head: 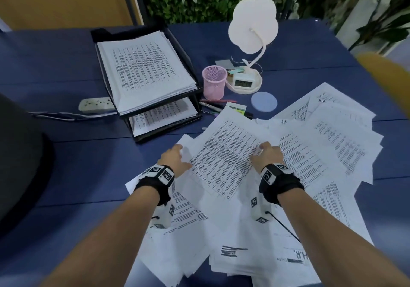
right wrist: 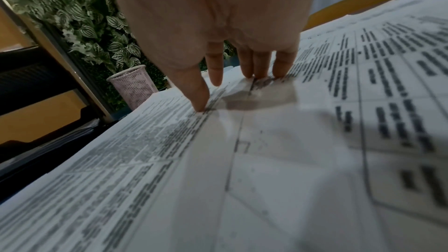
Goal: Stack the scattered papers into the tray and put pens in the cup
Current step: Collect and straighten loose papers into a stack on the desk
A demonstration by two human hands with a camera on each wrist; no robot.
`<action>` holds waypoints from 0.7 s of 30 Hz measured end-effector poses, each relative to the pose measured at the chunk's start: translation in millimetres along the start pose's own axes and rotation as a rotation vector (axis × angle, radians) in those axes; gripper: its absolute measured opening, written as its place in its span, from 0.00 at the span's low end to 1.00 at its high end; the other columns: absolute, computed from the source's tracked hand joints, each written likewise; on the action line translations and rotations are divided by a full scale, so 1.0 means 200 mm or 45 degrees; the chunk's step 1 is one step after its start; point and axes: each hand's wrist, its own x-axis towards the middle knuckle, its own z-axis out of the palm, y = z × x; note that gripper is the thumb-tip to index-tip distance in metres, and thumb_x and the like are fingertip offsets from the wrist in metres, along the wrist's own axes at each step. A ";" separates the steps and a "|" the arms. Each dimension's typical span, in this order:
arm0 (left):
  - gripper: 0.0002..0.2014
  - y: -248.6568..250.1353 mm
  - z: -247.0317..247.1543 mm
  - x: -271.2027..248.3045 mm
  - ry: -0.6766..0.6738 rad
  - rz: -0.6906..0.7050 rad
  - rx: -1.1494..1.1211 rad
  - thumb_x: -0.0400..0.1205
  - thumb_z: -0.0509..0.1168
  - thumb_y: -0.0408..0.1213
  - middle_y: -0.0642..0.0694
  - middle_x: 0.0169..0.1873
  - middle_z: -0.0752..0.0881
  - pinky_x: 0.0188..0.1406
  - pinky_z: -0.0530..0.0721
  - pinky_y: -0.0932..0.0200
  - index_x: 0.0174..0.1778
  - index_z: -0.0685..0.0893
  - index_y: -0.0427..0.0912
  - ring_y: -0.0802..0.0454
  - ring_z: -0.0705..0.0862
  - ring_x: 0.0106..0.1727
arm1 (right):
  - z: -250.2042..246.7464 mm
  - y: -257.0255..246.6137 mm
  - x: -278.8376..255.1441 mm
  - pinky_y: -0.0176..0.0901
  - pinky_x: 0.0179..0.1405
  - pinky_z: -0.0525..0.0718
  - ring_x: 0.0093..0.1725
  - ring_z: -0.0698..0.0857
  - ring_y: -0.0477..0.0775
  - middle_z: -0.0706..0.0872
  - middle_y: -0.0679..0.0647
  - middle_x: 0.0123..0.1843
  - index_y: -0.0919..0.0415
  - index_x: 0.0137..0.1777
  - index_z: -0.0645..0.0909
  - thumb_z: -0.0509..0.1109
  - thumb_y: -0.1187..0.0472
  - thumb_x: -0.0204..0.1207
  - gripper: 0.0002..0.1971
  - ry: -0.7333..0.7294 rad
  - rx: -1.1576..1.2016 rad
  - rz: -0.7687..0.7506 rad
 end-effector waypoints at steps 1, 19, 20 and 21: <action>0.35 0.01 0.00 0.00 -0.024 -0.012 -0.027 0.75 0.72 0.47 0.42 0.65 0.78 0.65 0.78 0.47 0.76 0.67 0.46 0.42 0.77 0.65 | 0.00 0.01 0.00 0.56 0.64 0.78 0.66 0.73 0.66 0.71 0.62 0.68 0.55 0.67 0.73 0.71 0.57 0.73 0.22 -0.001 0.030 -0.004; 0.16 -0.09 -0.13 -0.05 -0.149 0.073 0.258 0.84 0.58 0.31 0.39 0.67 0.78 0.61 0.76 0.55 0.68 0.78 0.41 0.40 0.77 0.68 | -0.01 0.08 0.08 0.58 0.70 0.72 0.68 0.73 0.64 0.76 0.59 0.68 0.56 0.66 0.75 0.63 0.51 0.73 0.22 0.116 0.058 0.076; 0.11 -0.10 -0.14 -0.05 -0.188 0.073 0.377 0.83 0.59 0.32 0.39 0.63 0.79 0.57 0.77 0.54 0.59 0.81 0.42 0.40 0.78 0.64 | 0.00 0.08 0.09 0.59 0.71 0.71 0.70 0.72 0.64 0.76 0.60 0.69 0.56 0.67 0.75 0.61 0.49 0.74 0.23 0.106 0.029 0.063; 0.03 -0.09 -0.14 -0.07 -0.209 0.082 0.466 0.81 0.61 0.33 0.39 0.59 0.78 0.52 0.78 0.53 0.46 0.80 0.43 0.40 0.78 0.58 | 0.02 0.08 0.09 0.59 0.73 0.68 0.71 0.70 0.64 0.74 0.60 0.70 0.55 0.69 0.74 0.59 0.47 0.75 0.24 0.075 -0.009 0.047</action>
